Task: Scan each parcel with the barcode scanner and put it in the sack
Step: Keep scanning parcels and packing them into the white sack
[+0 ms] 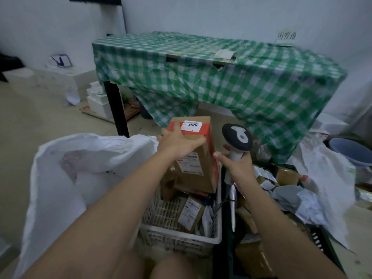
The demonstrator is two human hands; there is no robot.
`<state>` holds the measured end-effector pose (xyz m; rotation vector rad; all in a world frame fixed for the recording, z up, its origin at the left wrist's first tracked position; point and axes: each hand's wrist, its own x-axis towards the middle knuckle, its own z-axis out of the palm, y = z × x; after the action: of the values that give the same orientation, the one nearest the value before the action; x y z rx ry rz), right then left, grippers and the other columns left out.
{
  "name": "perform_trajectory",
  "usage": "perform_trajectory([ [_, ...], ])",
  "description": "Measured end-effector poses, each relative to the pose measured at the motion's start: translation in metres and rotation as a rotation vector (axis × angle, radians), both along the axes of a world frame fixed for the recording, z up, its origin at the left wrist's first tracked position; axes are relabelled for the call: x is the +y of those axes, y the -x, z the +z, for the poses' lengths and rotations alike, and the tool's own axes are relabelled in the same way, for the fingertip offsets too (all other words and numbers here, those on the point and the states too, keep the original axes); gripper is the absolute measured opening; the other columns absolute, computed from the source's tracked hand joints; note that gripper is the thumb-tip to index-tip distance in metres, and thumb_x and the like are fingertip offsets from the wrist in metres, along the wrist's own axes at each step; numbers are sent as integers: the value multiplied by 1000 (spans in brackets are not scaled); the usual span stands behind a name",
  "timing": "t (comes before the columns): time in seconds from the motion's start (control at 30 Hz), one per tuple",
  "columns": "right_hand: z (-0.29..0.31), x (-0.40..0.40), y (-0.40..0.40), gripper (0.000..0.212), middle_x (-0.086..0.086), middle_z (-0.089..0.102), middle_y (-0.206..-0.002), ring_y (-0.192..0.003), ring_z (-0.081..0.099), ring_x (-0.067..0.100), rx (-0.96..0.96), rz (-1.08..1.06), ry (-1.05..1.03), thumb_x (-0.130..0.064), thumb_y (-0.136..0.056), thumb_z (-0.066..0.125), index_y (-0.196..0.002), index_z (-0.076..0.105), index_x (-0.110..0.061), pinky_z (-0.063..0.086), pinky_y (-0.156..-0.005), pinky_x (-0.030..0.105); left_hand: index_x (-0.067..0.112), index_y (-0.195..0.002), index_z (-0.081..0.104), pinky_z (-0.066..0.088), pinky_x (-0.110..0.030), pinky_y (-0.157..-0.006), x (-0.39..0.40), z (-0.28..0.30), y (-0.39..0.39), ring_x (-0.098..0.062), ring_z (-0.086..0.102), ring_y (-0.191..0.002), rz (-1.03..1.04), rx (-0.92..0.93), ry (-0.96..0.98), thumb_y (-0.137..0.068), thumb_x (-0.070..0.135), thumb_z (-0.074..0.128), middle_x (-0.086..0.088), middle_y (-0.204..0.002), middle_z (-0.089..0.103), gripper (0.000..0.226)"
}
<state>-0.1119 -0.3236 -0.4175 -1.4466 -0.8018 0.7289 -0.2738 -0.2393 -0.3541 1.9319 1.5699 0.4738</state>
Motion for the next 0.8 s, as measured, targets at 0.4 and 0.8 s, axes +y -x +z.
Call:
perform_trajectory([
  [0.4, -56, -47, 41, 89, -3, 59, -130, -119, 56, 19, 151, -126, 133, -51, -61, 85, -135, 46, -22, 47, -101, 45, 14, -139, 42, 42, -29, -95, -61, -60, 40, -10, 51, -114, 88, -520, 121, -82, 47, 70, 8, -122, 52, 71],
  [0.8, -104, -4, 39, 77, 0, 62, -124, -113, 60, 20, 262, -158, 187, -49, -65, 81, -129, 48, -22, 50, -97, 46, 44, -151, -1, 49, -10, -80, -39, -152, 52, 17, 52, -100, -178, -625, 360, -90, 7, 64, 25, -130, 44, 97],
])
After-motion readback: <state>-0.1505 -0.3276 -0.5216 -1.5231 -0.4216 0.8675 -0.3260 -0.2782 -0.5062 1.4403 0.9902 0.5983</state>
